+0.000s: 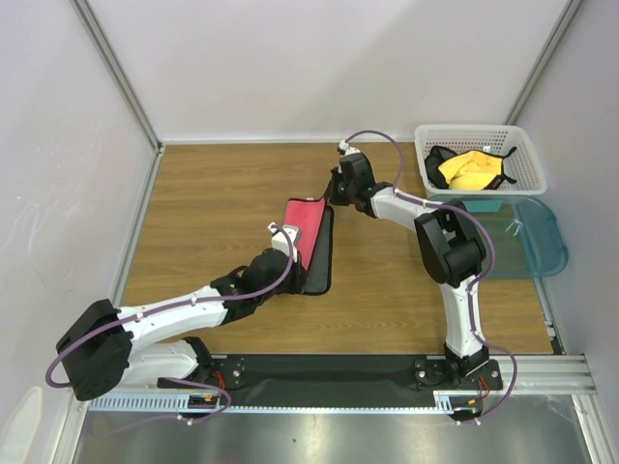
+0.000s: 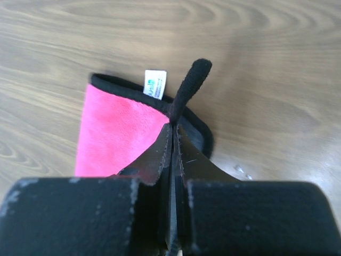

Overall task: Fold and stack the towels
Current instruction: Fold the towel

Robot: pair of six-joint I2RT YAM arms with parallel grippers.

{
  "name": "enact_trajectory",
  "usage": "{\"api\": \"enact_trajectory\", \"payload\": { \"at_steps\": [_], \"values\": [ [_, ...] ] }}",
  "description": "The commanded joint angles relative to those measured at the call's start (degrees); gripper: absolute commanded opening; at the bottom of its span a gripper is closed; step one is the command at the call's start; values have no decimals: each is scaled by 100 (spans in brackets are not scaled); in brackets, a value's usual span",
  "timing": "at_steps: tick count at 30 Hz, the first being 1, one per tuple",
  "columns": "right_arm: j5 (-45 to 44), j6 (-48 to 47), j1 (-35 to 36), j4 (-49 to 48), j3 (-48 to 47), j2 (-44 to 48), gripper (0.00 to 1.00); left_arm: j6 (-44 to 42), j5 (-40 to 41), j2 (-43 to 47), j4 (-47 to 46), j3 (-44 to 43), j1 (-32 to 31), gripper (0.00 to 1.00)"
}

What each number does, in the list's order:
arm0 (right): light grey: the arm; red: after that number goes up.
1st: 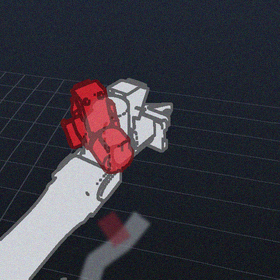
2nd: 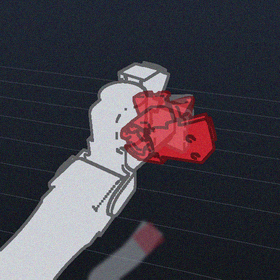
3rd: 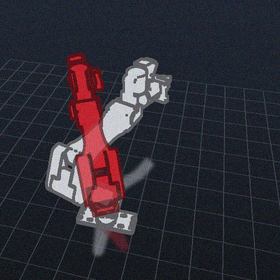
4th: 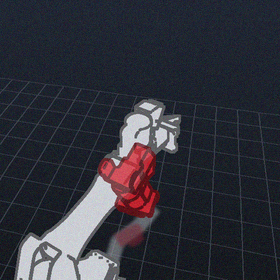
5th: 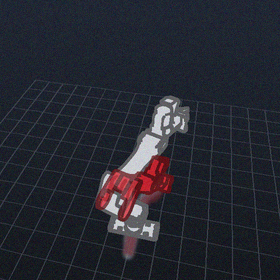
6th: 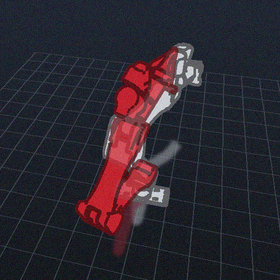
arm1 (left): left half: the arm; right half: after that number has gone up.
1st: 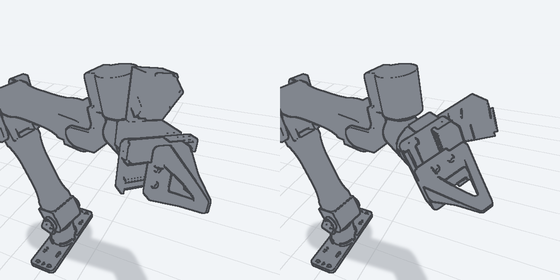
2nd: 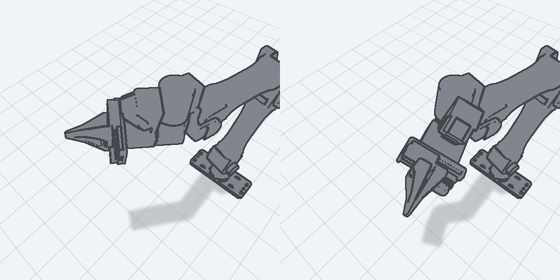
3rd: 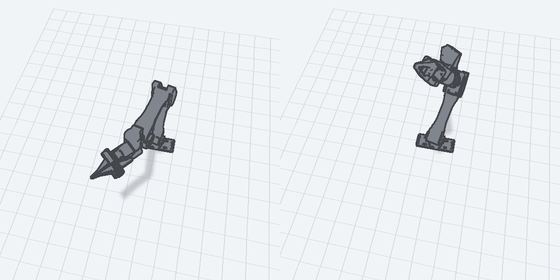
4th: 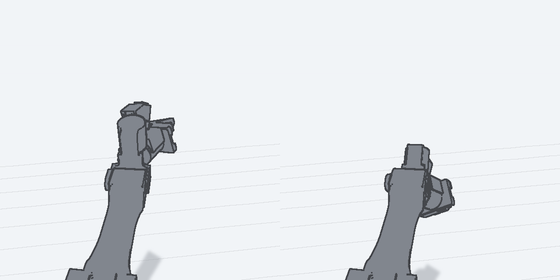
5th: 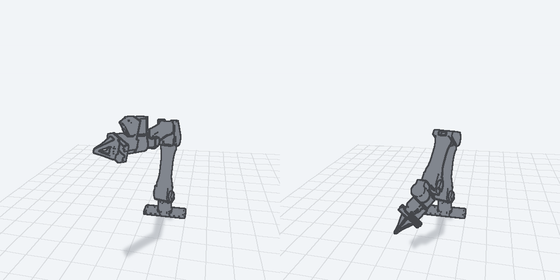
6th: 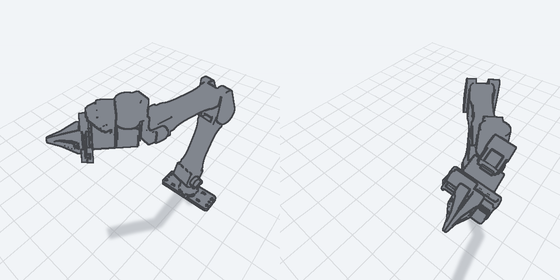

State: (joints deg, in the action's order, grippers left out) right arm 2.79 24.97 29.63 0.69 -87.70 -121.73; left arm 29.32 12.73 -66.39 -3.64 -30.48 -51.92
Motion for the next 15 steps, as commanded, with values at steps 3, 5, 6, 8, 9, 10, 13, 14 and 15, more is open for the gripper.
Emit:
{"api": "enact_trajectory", "payload": {
  "at_steps": [3,5,6,8,9,10,13,14,15],
  "values": [
    [-472,-238,-71,142,165,-26,0,-120,-201,-146,-146,-265,-64,0],
    [-586,-282,-89,168,271,-17,0,-120,-201,-172,-128,-292,-64,0],
    [-595,-282,-97,142,306,-26,0,-120,-192,-181,-128,-301,-64,0],
    [-543,-274,-124,116,350,-78,0,-102,-201,-199,-137,-301,-64,0],
    [-481,-274,-150,107,341,-148,0,-102,-201,-216,-137,-309,-72,0],
    [-455,-265,-159,124,324,-193,0,-93,-210,-225,-137,-318,-64,0],
    [-358,-265,-176,124,289,-315,0,-93,-210,-260,-102,-362,-73,0],
    [-340,-256,-177,116,280,-342,0,-93,-210,-252,-93,-371,-73,0],
    [-340,-256,-177,124,271,-369,0,-93,-210,-269,-76,-388,-73,0]
  ]
}}
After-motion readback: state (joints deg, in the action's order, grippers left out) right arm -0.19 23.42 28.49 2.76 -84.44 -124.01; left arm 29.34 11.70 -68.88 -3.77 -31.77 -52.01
